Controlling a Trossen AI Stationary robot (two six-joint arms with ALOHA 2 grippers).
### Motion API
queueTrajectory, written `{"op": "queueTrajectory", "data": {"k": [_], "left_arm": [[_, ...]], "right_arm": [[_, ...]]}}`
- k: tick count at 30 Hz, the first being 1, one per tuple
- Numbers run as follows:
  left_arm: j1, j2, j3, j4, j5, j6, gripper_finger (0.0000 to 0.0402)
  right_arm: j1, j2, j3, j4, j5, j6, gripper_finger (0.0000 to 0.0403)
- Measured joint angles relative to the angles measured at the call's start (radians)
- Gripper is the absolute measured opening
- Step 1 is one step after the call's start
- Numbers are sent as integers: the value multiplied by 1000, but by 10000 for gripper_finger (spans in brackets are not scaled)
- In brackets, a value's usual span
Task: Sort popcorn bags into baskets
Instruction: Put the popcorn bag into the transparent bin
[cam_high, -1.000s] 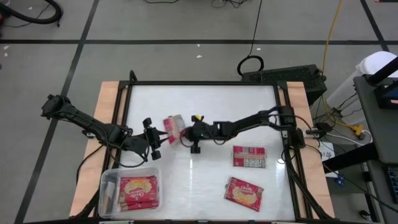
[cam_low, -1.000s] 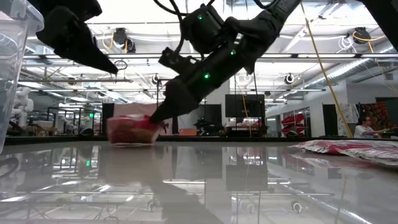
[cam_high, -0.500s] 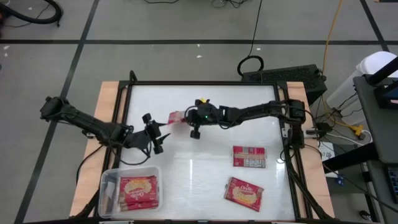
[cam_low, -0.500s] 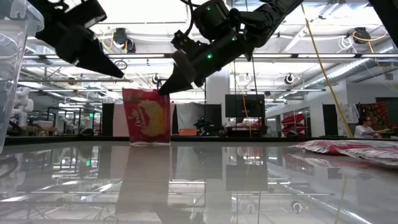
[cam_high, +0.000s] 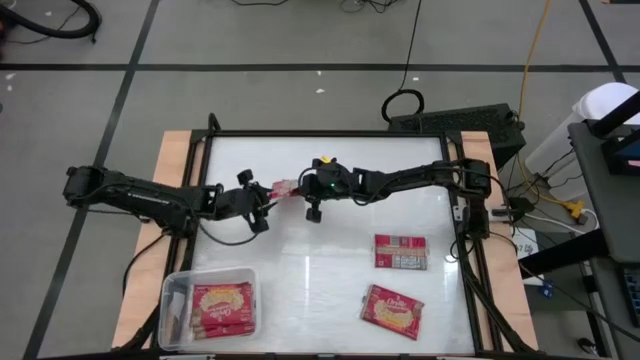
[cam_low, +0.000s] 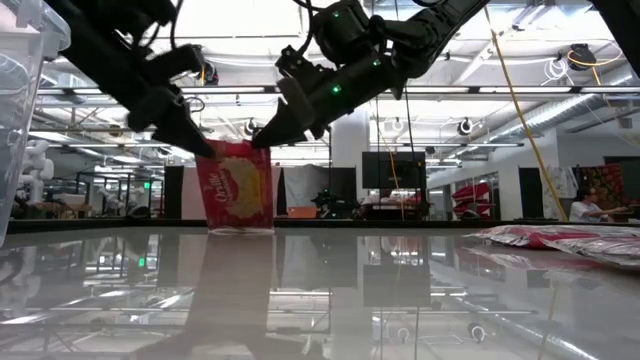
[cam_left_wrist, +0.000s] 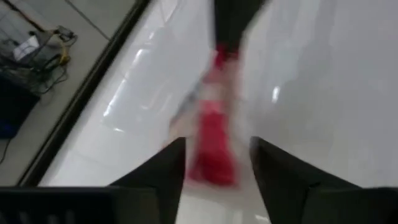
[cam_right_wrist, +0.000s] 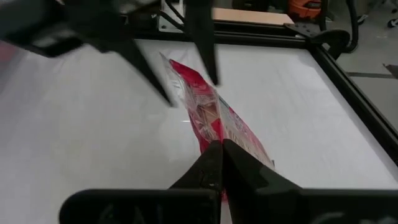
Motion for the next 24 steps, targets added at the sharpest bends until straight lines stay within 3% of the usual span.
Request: {"op": "queueTrajectory", "data": {"k": [9, 15, 19, 24], "left_arm": [[38, 56, 0, 91, 57, 42, 16], [5, 13, 0, 133, 60, -18, 8], [-31, -59, 0, 178, 71, -32, 6], [-63, -157, 0, 189, 72, -52, 4]], "right_arm": [[-1, -14, 0, -10, -22, 0, 0], [24, -86, 1, -82, 19, -42, 11], [59, -177, 3, -169, 124, -77, 44], [79, -304, -78, -220, 169, -71, 95]]}}
